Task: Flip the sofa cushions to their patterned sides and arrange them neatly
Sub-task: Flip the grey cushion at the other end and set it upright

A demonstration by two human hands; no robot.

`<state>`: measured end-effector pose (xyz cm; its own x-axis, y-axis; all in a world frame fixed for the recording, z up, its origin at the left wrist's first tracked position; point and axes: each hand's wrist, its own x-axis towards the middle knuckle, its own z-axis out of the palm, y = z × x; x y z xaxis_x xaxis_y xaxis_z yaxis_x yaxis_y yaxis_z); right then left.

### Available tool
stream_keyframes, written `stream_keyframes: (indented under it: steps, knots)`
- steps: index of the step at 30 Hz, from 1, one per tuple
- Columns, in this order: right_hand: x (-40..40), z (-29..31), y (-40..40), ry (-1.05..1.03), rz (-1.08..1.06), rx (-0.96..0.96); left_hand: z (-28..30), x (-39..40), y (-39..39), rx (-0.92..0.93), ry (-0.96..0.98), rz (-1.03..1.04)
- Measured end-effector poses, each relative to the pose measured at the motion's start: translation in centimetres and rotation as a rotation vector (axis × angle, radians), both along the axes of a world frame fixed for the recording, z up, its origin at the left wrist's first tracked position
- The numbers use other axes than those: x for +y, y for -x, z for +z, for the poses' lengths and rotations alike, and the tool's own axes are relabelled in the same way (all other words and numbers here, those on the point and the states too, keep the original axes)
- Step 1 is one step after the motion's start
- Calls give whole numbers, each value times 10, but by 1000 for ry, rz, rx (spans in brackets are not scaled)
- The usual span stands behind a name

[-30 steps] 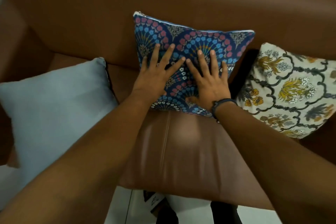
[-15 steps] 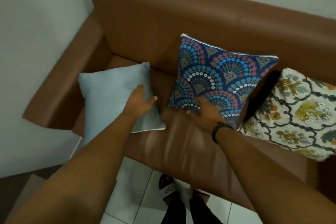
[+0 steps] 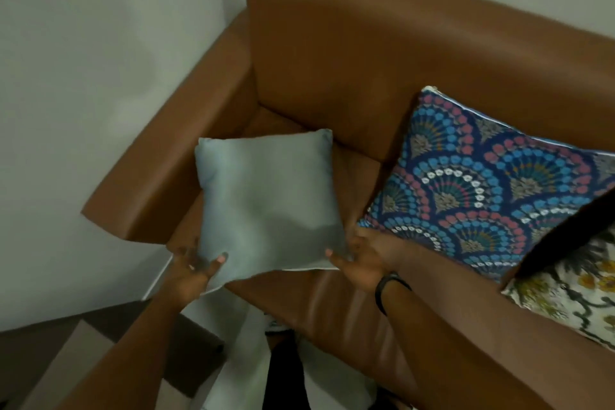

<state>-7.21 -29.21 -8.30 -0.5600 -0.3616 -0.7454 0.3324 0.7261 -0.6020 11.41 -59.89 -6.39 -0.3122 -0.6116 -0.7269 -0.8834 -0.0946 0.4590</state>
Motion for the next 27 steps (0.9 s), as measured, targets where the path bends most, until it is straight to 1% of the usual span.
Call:
stream_keyframes:
  steps: [1, 3, 4, 7, 11, 12, 15, 20, 22, 24, 25, 27]
  knots:
    - [-10, -8, 8, -1, -19, 20, -7, -9, 3, 43, -36, 11]
    - [-32, -20, 20, 13, -134, 35, -24, -29, 15, 121, -106, -22]
    - [-45, -28, 25, 16, -196, 23, -36, -40, 18, 124, -121, -52]
    - [-74, -45, 35, 35, -297, -52, -55, -59, 25, 68, -131, -128]
    - [-104, -59, 39, -16, -358, -89, -66, -82, 29, -2, -314, -61]
    - [-104, -58, 39, -41, -360, -111, -66, -85, 29, -6, -334, -44]
    - [-93, -43, 35, -114, -348, -170, -50, -90, 29, 37, -319, -11]
    - [-81, 16, 40, -79, -428, -234, 6, -117, 60, 18, -385, -65]
    - [-82, 46, 53, -60, -456, -272, 33, -134, 88, 49, -436, -128]
    - [-84, 67, 67, -45, -471, -271, 53, -147, 124, 88, -438, -210]
    - [-85, 80, 75, -26, -483, -270, 63, -154, 144, 87, -414, -264]
    - [-85, 99, 90, 14, -539, -313, 80, -167, 184, 58, -325, -302]
